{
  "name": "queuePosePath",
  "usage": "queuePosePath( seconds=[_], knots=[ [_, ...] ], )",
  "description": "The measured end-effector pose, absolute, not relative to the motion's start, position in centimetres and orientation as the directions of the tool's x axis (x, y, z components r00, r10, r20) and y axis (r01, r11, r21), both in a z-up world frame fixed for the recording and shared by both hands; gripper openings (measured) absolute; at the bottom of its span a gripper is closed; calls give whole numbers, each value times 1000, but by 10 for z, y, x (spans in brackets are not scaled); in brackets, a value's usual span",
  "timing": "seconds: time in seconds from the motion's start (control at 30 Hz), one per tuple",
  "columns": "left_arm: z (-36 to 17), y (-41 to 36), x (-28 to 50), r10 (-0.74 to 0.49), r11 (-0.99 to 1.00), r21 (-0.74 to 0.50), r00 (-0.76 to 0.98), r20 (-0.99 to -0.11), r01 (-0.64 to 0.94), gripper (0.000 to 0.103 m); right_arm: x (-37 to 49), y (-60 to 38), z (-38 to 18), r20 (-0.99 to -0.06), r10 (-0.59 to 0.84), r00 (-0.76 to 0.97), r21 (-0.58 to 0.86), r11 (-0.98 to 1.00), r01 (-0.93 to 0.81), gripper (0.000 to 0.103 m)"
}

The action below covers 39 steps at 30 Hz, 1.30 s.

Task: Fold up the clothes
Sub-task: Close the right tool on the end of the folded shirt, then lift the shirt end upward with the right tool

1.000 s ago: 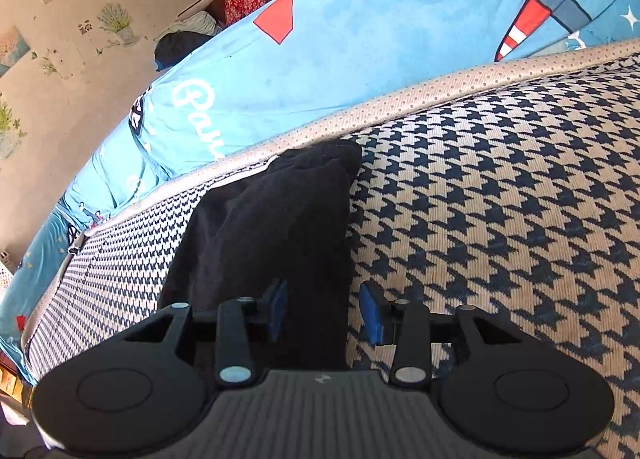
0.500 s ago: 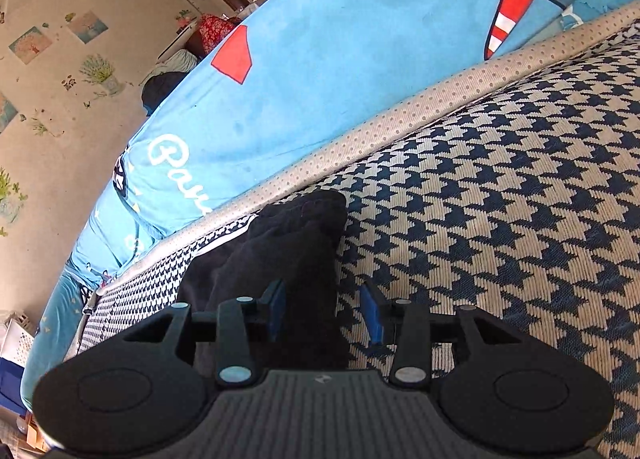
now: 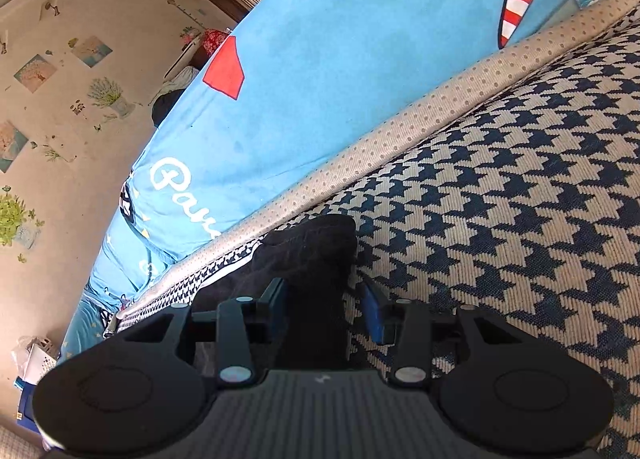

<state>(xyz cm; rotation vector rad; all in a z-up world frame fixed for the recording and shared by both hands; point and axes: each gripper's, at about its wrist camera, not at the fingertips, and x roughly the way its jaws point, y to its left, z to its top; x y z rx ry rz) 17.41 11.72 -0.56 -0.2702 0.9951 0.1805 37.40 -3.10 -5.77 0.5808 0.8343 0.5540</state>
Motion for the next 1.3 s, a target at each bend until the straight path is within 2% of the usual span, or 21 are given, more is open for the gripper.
queuePosePath(
  seconds=[0.2, 0.4, 0.5, 0.57, 0.7, 0.9, 1.3],
  knots=[
    [-6, 118, 174, 21, 954, -142, 534, -845, -263, 103, 380, -19, -60, -504, 684, 527, 661, 698, -275, 39],
    [-6, 119, 172, 17, 957, -141, 534, -845, -253, 103, 387, -17, -66, -478, 706, 522, 681, 673, -287, 33],
    [-6, 118, 172, 18, 958, -137, 533, -846, -250, 103, 387, -13, -68, -479, 703, 526, 676, 677, -290, 26],
    [-6, 117, 172, 22, 959, -132, 532, -846, -250, 103, 387, -10, -70, -484, 702, 523, 678, 678, -283, 15],
    [-6, 116, 173, 29, 956, -131, 530, -847, -262, 103, 384, -13, -72, -472, 695, 542, 703, 668, -244, 10],
    [-4, 116, 173, 19, 958, -141, 547, -837, -249, 103, 373, -21, -53, -467, 620, 630, 660, 719, -218, 8],
    [4, 91, 174, -140, 971, -229, 598, -790, -76, 103, 356, -101, -11, -460, 389, 798, 544, 834, -92, 7]
  ],
)
